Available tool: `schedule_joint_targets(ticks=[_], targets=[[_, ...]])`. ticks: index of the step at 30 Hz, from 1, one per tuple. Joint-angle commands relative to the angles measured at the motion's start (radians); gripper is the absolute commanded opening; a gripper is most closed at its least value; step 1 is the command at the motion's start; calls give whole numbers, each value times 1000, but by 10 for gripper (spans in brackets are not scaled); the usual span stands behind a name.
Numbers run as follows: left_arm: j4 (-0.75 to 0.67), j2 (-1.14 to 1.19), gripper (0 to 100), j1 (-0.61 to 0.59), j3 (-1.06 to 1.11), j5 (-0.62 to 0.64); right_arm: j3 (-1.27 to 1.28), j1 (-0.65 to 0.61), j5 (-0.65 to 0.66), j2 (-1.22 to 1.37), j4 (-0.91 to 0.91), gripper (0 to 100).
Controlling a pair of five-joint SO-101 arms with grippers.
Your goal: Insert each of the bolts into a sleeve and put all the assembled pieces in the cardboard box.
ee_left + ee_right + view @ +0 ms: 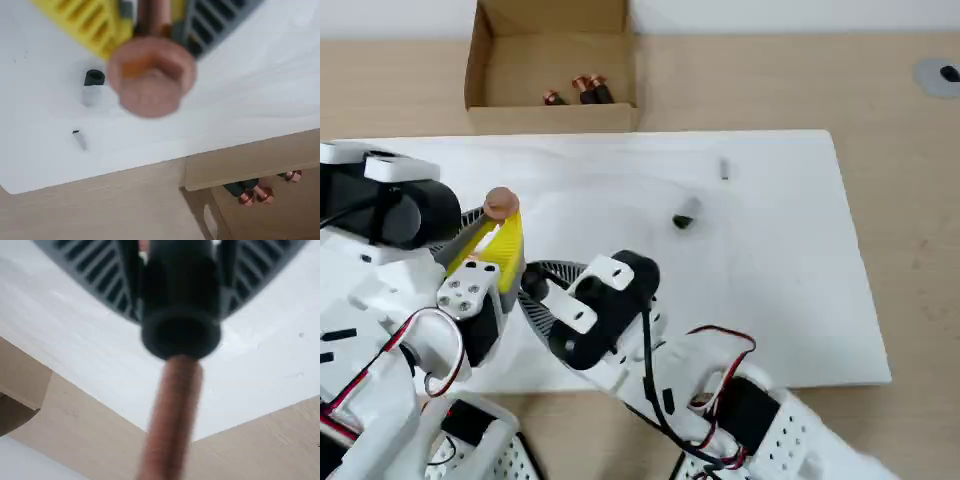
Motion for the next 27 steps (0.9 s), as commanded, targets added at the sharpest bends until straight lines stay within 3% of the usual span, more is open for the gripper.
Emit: schedule_joint_targets(ticks=[1,7,12,21,27], targets=[[21,-1,4,-15,-5,2,-7,-15,-8,-15,-6,9],[32,-2,4,-12,-8,84,-7,-15,-8,-15,-6,9],[35,-2,4,78,-6,123,-7,-15,-8,-15,-6,9],[35,-2,5,84,-6,112,-7,-15,-8,-15,-6,9],[52,-2,19,84,-8,14,-7,-15,-8,-15,-6,9]])
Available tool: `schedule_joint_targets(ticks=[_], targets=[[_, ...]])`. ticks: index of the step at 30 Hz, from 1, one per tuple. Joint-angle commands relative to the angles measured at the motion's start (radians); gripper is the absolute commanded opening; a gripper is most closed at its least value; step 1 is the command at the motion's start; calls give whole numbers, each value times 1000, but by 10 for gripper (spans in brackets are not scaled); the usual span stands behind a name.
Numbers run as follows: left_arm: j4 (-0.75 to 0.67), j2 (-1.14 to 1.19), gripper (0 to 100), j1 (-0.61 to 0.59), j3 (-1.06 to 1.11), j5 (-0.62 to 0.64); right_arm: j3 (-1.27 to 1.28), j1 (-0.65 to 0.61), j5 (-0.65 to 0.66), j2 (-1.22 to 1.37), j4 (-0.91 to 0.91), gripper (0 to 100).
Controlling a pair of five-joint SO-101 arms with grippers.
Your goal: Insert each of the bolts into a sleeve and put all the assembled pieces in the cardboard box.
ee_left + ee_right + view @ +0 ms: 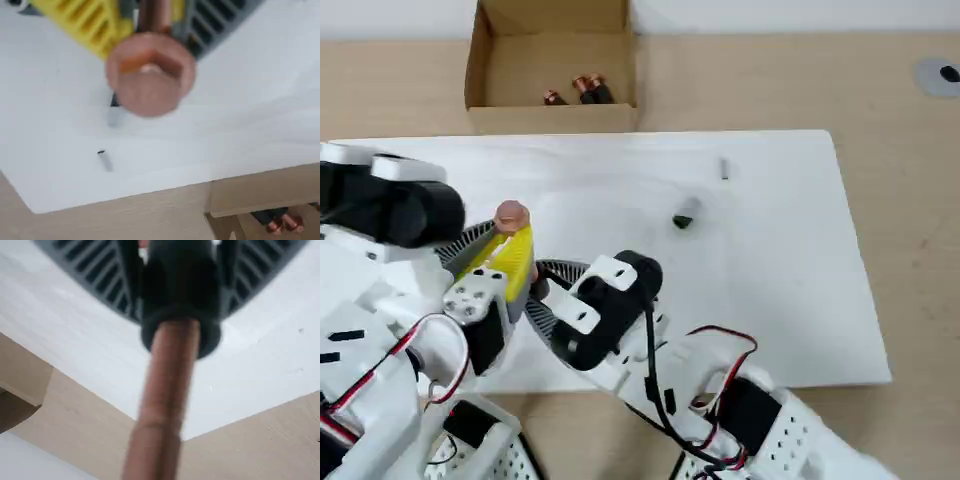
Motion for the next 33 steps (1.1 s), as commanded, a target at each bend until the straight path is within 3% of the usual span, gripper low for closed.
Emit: schedule_joint_targets(ticks=[1,15,25,30,33], targets=[[29,-2,36,23,-8,-52,-5,-15,-8,-12,-6,9],[209,7,136,31,-74,-58,-5,-8,-3,-12,-6,9],[241,8,143,28,-92,-58,-48,211,-8,5,-5,9],[238,8,139,23,-98,-55,-189,266,-8,151,-5,9],[238,7,139,-64,-98,-61,-317,314,-8,312,-11,9]])
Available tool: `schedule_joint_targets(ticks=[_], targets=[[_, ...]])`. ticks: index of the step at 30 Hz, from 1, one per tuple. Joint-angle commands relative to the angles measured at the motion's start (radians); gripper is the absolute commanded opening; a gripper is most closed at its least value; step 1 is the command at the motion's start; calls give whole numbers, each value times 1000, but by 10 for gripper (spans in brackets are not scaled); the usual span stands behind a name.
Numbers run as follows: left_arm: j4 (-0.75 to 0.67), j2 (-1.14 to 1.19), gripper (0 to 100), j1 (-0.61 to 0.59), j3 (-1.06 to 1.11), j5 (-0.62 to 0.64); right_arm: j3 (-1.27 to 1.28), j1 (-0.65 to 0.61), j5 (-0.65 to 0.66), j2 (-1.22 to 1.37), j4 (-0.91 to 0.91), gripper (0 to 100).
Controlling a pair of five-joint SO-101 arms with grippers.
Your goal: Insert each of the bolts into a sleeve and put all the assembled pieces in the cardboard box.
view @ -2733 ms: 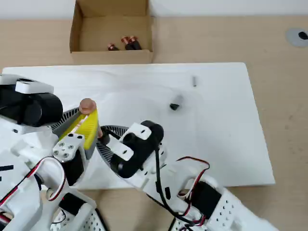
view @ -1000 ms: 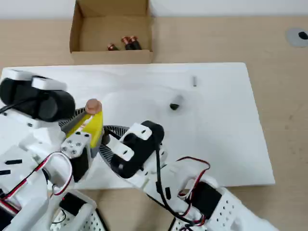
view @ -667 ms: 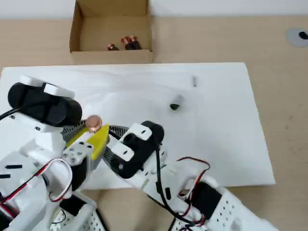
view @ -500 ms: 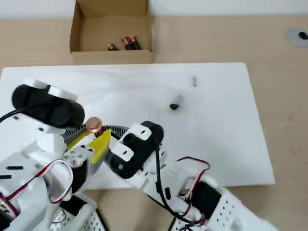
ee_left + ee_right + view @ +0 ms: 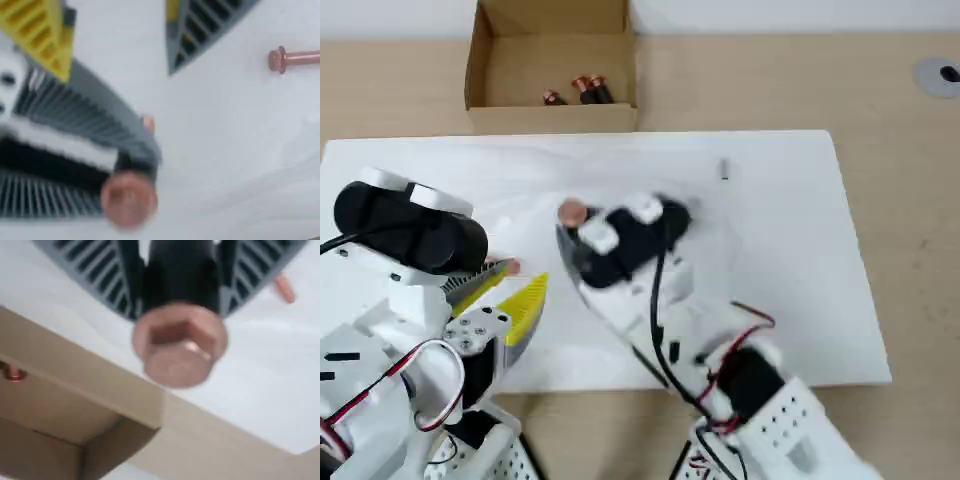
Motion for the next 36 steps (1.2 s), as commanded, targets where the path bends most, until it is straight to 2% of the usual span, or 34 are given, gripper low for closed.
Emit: schedule_joint_targets(ticks=[1,6,10,16,23,28,36], targets=[[5,7,139,-124,-44,-8,-222,71,-9,183,-11,9],[3,7,139,-377,-37,-8,-530,179,-80,522,-6,9],[3,1,139,-453,11,-8,-797,228,-87,779,-6,9],[3,-1,136,-470,124,-8,-1179,298,-81,1161,-6,9],[-15,-1,6,-470,189,-8,-1641,378,-81,1607,-9,9],[-38,-1,11,-470,216,-2,-1974,384,-72,1916,-6,9],[-38,-2,11,-470,218,-2,-2385,398,120,2396,-6,9]])
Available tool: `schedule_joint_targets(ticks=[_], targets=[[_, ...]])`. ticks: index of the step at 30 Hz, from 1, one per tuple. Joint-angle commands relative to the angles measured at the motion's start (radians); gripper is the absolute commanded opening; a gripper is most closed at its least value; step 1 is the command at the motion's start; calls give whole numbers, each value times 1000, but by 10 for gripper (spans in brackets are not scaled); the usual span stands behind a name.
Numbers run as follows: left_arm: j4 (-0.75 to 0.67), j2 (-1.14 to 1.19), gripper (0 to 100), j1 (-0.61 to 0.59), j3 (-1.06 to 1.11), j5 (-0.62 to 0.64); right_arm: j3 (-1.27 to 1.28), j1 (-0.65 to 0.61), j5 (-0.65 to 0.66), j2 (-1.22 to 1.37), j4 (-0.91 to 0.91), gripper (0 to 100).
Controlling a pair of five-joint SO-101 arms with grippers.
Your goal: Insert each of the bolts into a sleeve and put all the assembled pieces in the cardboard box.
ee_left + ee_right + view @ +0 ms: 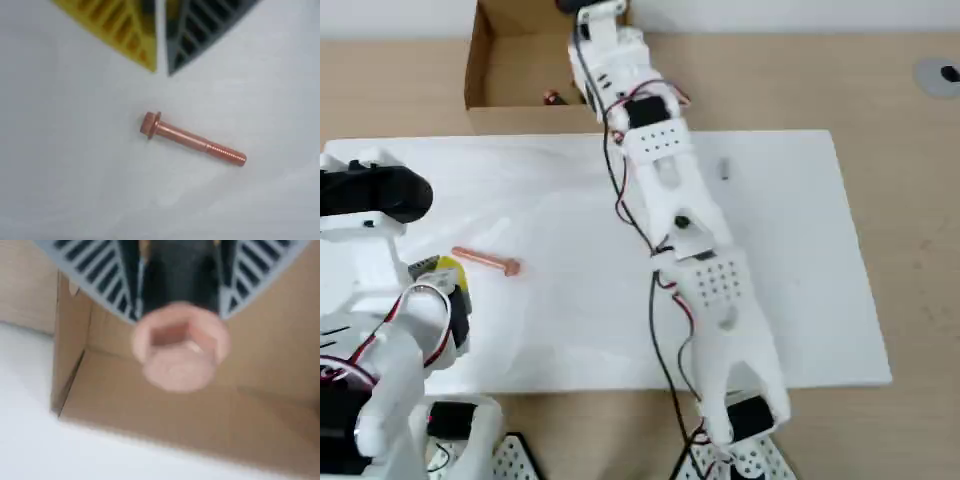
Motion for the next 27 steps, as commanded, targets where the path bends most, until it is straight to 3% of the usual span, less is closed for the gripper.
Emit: schedule_joint_targets(ticks=[1,13,20,27], targets=[[-18,-4,11,-14,0,-2,-231,28,57,142,-5,9],[-15,-4,10,-11,2,-2,-344,64,74,269,206,20],[-12,-4,16,-9,2,-3,-354,42,69,220,414,193],[-12,-2,76,-15,2,0,-354,31,69,128,514,204]])
